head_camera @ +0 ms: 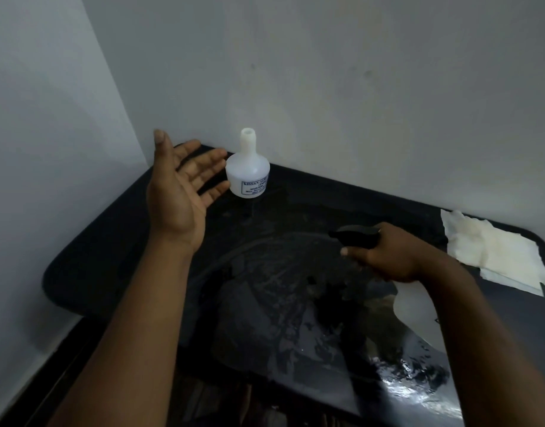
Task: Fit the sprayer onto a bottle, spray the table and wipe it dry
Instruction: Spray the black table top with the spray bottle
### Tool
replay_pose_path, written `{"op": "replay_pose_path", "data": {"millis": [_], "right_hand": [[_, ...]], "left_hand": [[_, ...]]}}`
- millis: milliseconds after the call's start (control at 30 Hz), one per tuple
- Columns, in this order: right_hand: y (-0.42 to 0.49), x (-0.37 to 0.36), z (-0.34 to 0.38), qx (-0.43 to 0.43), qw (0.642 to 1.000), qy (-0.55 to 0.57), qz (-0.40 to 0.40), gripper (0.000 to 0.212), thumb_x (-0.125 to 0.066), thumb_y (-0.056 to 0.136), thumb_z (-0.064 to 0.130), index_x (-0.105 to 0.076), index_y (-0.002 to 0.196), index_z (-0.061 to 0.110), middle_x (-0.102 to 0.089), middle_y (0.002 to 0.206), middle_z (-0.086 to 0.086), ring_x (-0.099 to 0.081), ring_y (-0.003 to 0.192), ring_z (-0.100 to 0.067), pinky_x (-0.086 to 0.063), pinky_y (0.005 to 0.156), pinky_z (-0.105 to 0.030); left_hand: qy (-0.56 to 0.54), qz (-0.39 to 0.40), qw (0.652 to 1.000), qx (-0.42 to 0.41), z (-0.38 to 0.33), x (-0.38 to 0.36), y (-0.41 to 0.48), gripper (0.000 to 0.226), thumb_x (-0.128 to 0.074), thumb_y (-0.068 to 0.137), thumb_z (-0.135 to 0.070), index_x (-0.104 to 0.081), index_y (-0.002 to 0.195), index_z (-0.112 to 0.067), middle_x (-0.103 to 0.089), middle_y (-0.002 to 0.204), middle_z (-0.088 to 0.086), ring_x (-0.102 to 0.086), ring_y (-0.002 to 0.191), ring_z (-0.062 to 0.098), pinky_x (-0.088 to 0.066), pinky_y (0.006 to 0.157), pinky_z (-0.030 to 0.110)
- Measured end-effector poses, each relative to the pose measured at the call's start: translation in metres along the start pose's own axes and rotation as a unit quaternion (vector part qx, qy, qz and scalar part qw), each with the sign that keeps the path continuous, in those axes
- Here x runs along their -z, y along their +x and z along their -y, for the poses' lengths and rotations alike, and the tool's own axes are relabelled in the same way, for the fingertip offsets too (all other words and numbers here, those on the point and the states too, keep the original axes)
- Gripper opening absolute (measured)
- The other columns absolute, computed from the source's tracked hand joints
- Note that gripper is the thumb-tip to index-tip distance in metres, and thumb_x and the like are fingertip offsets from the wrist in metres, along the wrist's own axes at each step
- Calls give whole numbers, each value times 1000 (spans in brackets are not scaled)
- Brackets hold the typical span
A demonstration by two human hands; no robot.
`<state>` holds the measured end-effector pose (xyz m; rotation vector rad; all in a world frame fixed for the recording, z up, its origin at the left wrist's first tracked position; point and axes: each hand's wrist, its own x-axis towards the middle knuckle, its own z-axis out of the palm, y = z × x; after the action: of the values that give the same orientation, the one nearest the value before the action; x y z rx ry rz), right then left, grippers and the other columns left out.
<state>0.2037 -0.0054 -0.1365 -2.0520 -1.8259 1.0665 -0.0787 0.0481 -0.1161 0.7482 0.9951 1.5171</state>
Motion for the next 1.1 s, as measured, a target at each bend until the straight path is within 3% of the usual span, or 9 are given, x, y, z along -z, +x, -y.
{"op": "replay_pose_path", "data": {"millis": [233,467,567,700,833,1000,1100], "right_hand": [[7,-9,-3,-33,998,-16,-47,19,-62,90,33,-62,75,22,-59,63,-5,-55,56,-18,-42,56,-28],[9,-6,1,-67,995,1,-69,29,-65,87,37,-68,88,8,-65,73,-12,-59,62,-23,-49,62,-33],[8,-10,5,-58,996,12,-74,32,-64,87,40,-68,82,9,-66,69,-9,-61,59,-19,-47,59,-29],[8,-22,17,-39,997,-7,-64,32,-62,85,49,-66,90,18,-65,69,-5,-60,59,-16,-45,55,-29],[8,-32,32,-32,998,0,-62,32,-65,84,49,-61,77,18,-63,67,-3,-59,57,-13,-39,51,-24],[6,-47,47,-15,1000,-18,13,40,-59,87,51,-62,116,25,-67,84,-2,-62,69,-10,-42,59,-23],[6,-53,51,-12,1000,2,4,28,-60,88,48,-63,102,24,-61,71,3,-57,51,1,-38,49,-16]], "left_hand": [[0,0,1000,-3,-1,-3,1,66,-29,102,-62,-58,132,-11,-81,104,5,-75,102,19,-59,77,34],[-4,-7,1000,-11,-3,1,3,66,-28,103,-61,-57,133,-11,-78,110,9,-74,105,21,-57,80,35],[-7,-11,1000,-21,-5,3,5,63,-28,103,-61,-58,130,-13,-79,107,8,-74,101,20,-57,79,35],[-5,-18,999,-35,-7,5,6,61,-27,103,-61,-59,125,-15,-80,105,6,-75,101,19,-57,79,35],[2,-21,999,-43,-8,5,6,58,-27,103,-61,-61,121,-17,-81,104,5,-75,102,18,-57,81,36],[2,-29,999,-44,-8,6,8,58,-27,103,-60,-60,122,-16,-81,101,3,-76,101,18,-57,78,34],[2,-29,999,-44,-9,5,8,57,-27,103,-60,-60,121,-17,-81,100,3,-76,101,18,-57,75,33]]}}
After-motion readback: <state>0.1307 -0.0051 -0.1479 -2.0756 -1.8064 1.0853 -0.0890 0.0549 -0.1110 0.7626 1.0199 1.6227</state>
